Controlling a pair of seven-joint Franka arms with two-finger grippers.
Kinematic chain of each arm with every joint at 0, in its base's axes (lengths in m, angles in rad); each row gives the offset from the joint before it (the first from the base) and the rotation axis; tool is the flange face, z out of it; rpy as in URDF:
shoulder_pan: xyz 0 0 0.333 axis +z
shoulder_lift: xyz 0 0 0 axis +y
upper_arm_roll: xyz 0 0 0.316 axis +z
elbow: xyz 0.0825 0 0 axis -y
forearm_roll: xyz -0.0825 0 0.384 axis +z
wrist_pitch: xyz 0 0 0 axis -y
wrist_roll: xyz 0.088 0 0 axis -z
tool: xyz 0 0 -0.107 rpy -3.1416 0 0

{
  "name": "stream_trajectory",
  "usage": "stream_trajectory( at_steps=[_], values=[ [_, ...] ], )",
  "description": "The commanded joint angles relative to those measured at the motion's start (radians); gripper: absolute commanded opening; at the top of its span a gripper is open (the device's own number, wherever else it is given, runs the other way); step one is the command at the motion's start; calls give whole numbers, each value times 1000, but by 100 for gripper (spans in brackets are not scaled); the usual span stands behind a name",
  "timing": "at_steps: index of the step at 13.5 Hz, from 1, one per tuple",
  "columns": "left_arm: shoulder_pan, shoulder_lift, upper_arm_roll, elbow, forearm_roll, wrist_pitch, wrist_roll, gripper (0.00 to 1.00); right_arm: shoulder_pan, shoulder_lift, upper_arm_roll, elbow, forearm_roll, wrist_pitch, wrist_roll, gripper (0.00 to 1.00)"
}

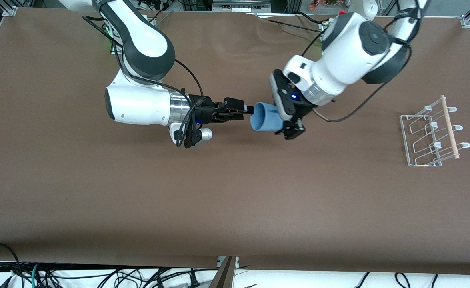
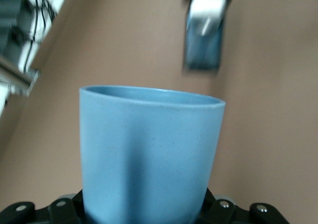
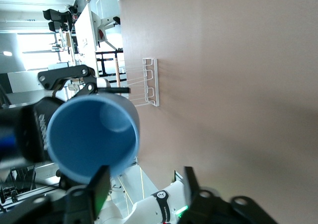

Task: Transfer cup to left arm and place on rack
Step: 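Open the right gripper and withdraw it while the left gripper carries the cup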

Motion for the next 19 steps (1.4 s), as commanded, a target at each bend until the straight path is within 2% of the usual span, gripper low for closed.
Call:
stream_trajectory(
  at_steps=[1,2,5,6,7,9,13,15,17,19],
  values=[
    [58,-42,58,12,29,-157,49,0,-3,-23,-13,14,-8,-17,-14,100],
    [82,-43,92,12,48,-218,96,0,-2,-55,-36,5,-81,-18,-14,100],
    [101,-49,230,10,213,-324,217,0,-3,-92,-87,5,-446,-78,-12,100],
    [102,-48,276,7,271,-341,250,0,-3,-110,-101,0,-532,-96,-12,100],
    [102,-46,312,3,374,-344,271,0,-3,-117,-140,0,-601,-146,-14,100],
    [104,-42,321,0,631,-381,284,0,-3,-143,-184,0,-770,-240,-15,100],
    [164,-16,349,-13,964,-409,265,0,-3,-170,-277,5,-1034,-407,-18,100],
    [164,-2,358,-68,1168,-409,265,0,-3,-198,-322,11,-1112,-467,-20,100],
    [164,1,356,-157,1340,-407,261,0,-5,-224,-416,14,-1097,-503,-19,100],
    [164,1,356,-245,1451,-406,209,0,-5,-229,-490,15,-1091,-514,-17,100]
  ],
)
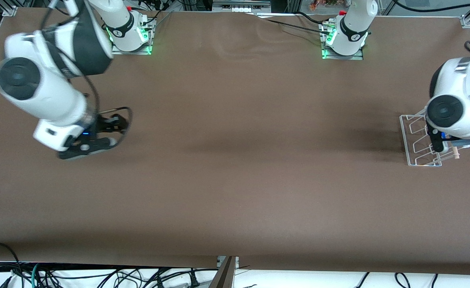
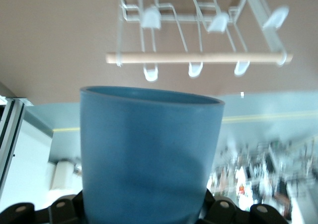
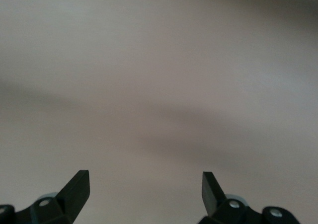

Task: Transfer cup to left arm and place on rack
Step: 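Open the right gripper and withdraw it while the left gripper carries the cup, then lower the blue cup onto a rack hook with the left gripper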

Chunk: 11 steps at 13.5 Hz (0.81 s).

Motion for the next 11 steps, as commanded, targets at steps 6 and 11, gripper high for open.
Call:
stream_trajectory(
  at_steps=[6,11],
  values=[
    [-10,-37,-23,-282,411,-5,-197,0,-1,-86,-183,1,121,-172,12,100],
    [-10,-35,-32,-394,511,-25,-360,0,-119,-173,-148,-104,151,-145,9,100]
  ],
)
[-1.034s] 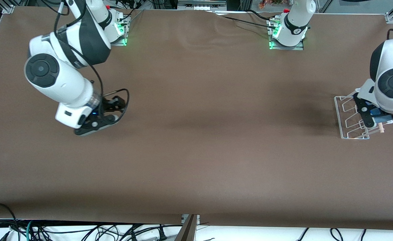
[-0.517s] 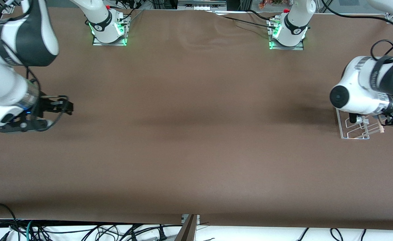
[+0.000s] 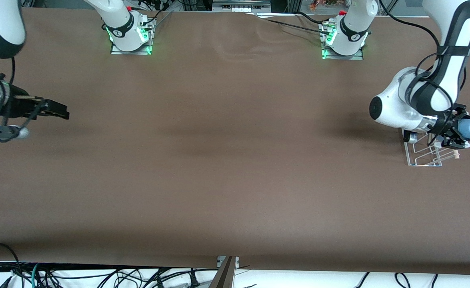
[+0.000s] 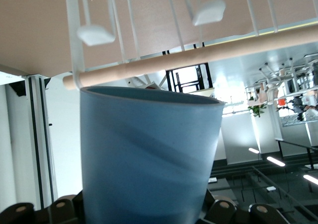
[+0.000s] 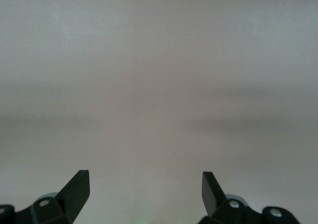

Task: Transfer cup to left arm and place on rack
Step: 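Lower the blue cup onto a rack hook with the left gripper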

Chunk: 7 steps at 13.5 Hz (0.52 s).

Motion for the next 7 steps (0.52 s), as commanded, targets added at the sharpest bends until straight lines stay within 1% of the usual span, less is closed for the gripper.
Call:
stream_trajectory(
  at_steps=[1,2,4,5,6,7],
  values=[
    [1,-37,-4,-86,73,-18,-92,0,-146,-97,108,-136,7,60,5,100],
    [1,-37,-4,-104,84,-19,-126,0,-191,-135,150,-196,7,89,7,100],
    [5,-37,-4,-126,100,-21,-165,0,-214,-224,180,-326,-39,151,51,100],
    [7,-37,-4,-130,101,-21,-175,0,-224,-258,185,-359,-45,158,54,100],
    [7,-35,-4,-135,101,-21,-186,0,-227,-259,187,-341,-50,154,36,100],
    [8,-32,-4,-136,112,-21,-200,0,-231,-253,185,-276,-67,133,30,100]
  ],
)
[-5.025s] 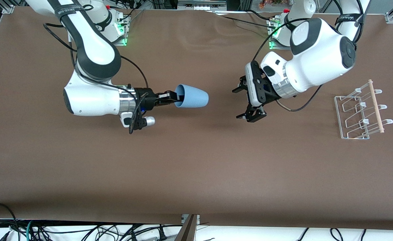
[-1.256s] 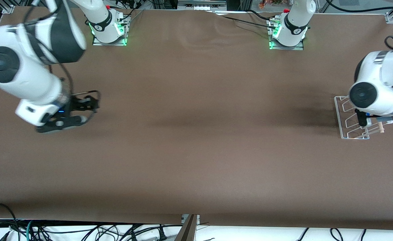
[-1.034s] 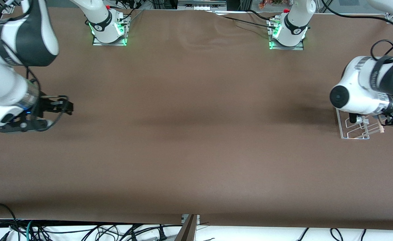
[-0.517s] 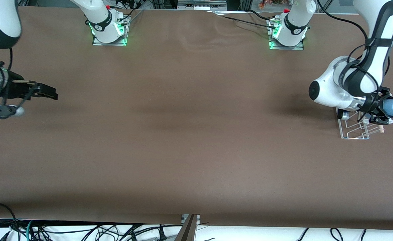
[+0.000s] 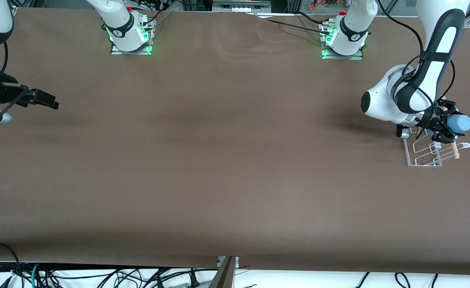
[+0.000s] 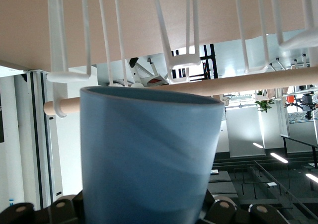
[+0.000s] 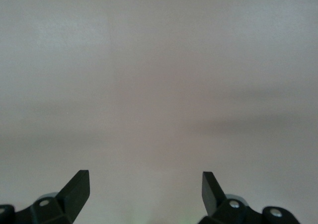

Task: Transfer cup to left arm and place on rack
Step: 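Lower the blue cup onto a rack hook with the left gripper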

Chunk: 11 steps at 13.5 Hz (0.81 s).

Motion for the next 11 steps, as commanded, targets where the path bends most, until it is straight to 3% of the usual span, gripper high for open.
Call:
stream_trajectory(
  at_steps=[1,4,11],
  values=[
    [7,-26,-4,-33,49,-7,-44,0,-32,-58,18,59,-19,-43,8,100],
    [9,-20,-2,-39,59,-2,-64,0,-26,-10,10,151,-22,-120,17,100],
    [32,11,-1,-49,95,3,-150,0,-21,2,13,147,-22,-137,14,100]
  ],
)
